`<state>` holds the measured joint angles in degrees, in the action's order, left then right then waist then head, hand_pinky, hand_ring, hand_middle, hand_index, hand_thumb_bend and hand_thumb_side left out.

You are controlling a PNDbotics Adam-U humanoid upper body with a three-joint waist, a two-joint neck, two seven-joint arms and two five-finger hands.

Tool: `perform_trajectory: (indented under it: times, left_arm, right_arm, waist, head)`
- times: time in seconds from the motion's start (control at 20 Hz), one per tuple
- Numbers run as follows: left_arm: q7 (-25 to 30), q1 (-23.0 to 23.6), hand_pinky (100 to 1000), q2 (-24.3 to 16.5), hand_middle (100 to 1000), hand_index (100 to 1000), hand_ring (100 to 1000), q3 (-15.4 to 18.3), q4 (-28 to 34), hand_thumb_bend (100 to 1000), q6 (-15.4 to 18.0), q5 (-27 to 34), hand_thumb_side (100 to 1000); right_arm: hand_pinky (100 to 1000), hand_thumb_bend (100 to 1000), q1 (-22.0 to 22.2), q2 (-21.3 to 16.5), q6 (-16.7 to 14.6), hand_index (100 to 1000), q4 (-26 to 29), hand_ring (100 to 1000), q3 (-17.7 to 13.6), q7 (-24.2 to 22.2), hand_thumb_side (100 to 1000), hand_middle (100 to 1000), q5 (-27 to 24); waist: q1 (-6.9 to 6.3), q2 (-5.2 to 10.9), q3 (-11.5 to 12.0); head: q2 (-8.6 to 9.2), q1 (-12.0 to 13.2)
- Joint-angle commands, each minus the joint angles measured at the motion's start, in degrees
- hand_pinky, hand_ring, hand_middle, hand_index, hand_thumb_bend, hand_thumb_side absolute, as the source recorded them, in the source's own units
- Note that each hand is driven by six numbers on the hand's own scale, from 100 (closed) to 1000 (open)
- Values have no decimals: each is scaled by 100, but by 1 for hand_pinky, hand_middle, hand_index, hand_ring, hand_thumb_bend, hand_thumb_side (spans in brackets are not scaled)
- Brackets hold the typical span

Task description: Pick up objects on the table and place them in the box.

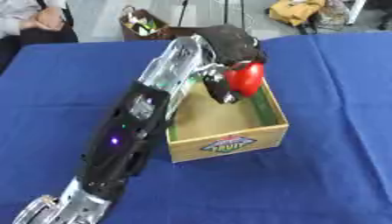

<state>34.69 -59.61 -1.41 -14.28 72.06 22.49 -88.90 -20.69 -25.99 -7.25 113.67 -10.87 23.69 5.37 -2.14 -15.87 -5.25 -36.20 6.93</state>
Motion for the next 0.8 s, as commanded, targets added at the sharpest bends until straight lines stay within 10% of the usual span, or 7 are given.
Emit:
perform_trajectory:
  times: [0.05, 0.25, 0.45, 0.6, 0.8]
  left_arm:
    - [-169, -59, 282, 88, 408, 518, 446, 12, -282, 100, -18, -235, 280]
    - [-220, -38, 401, 127, 520, 680, 538, 16, -465, 100, -17, -294, 391]
    - [94, -34, 642, 121, 840, 1000, 784, 22, -492, 125, -26, -303, 725]
    - [191, -62, 818, 93, 974, 1000, 907, 44, -287, 446, -128, -413, 913]
    - [-116, -82, 851, 39, 1000, 1000, 934, 75, 56, 573, -369, -709, 939]
  right_arm:
    - [699, 100, -73, -84, 4, 753, 92, 713, -11, -5, 897, 655, -23]
    - [700, 100, -70, -83, 15, 753, 92, 713, -7, -2, 898, 654, -14]
    - [700, 100, -54, -80, 27, 753, 92, 714, -9, 6, 899, 654, -5]
    - [700, 100, -45, -74, 32, 752, 92, 713, -8, 6, 900, 654, -1]
    - [700, 100, -32, -74, 30, 752, 92, 713, -17, 21, 900, 655, -3]
  waist:
    - [18, 82, -14]
    - [6, 54, -19]
    - [5, 53, -1]
    - [12, 61, 6]
    - [26, 76, 5]
  head:
    - [44, 8]
    - [41, 9]
    - [28, -3]
    - [34, 0]
    - [47, -1]
